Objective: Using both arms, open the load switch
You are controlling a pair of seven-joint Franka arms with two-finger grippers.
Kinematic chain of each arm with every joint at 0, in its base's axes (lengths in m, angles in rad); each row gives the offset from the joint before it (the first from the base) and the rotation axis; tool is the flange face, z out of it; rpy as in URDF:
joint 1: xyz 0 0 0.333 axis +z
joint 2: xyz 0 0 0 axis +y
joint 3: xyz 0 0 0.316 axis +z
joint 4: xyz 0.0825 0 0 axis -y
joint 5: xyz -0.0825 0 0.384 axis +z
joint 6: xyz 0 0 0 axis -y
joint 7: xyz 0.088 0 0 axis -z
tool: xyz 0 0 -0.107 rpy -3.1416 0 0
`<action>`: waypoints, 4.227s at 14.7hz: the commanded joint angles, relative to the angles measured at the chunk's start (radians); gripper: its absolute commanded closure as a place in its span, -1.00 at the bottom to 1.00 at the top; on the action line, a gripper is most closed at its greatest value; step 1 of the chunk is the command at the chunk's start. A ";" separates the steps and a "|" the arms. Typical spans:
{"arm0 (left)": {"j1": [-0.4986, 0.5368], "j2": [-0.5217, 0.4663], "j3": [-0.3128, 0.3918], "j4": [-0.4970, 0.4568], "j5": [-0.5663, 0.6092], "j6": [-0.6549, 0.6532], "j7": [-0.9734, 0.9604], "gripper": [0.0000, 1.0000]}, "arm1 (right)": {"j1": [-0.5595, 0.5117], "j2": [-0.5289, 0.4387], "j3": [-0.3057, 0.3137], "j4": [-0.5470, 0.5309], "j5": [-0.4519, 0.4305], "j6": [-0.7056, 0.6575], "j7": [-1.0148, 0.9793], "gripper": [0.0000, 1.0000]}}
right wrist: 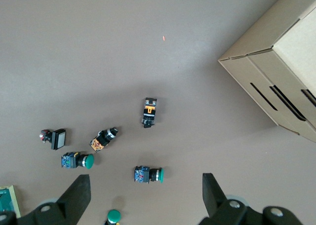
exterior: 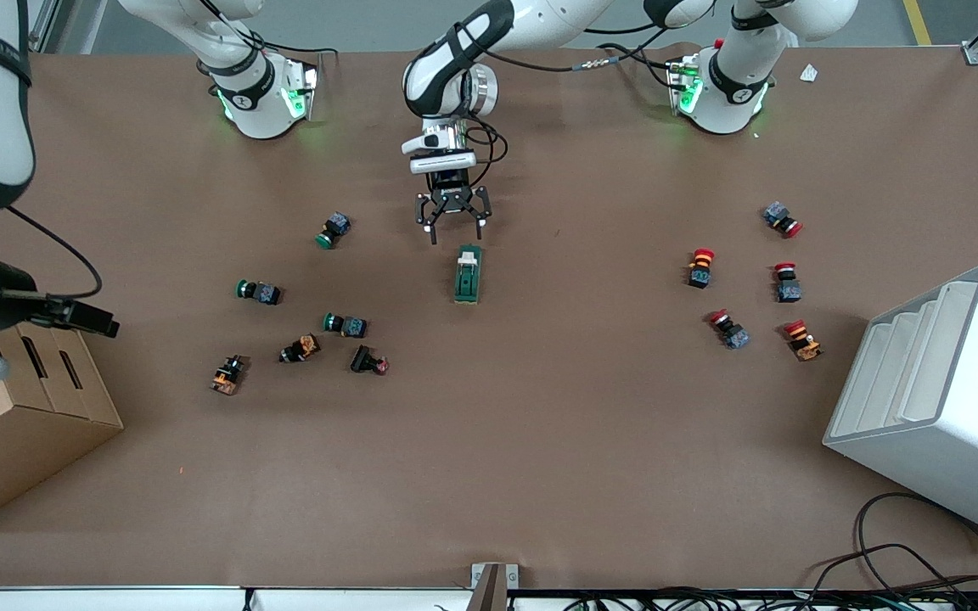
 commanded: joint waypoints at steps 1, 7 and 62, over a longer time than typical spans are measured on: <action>0.039 -0.076 -0.020 0.015 -0.142 0.022 0.165 -0.99 | 0.041 -0.062 -0.002 -0.062 -0.060 0.004 -0.002 -1.00; 0.137 -0.269 -0.020 0.106 -0.539 0.022 0.612 -1.00 | 0.024 -0.093 0.006 -0.067 -0.062 -0.014 -0.005 -1.00; 1.026 -1.052 0.263 -0.076 -1.566 -0.250 2.316 -1.00 | -0.006 -0.373 0.027 -0.162 0.031 -0.231 -0.007 -1.00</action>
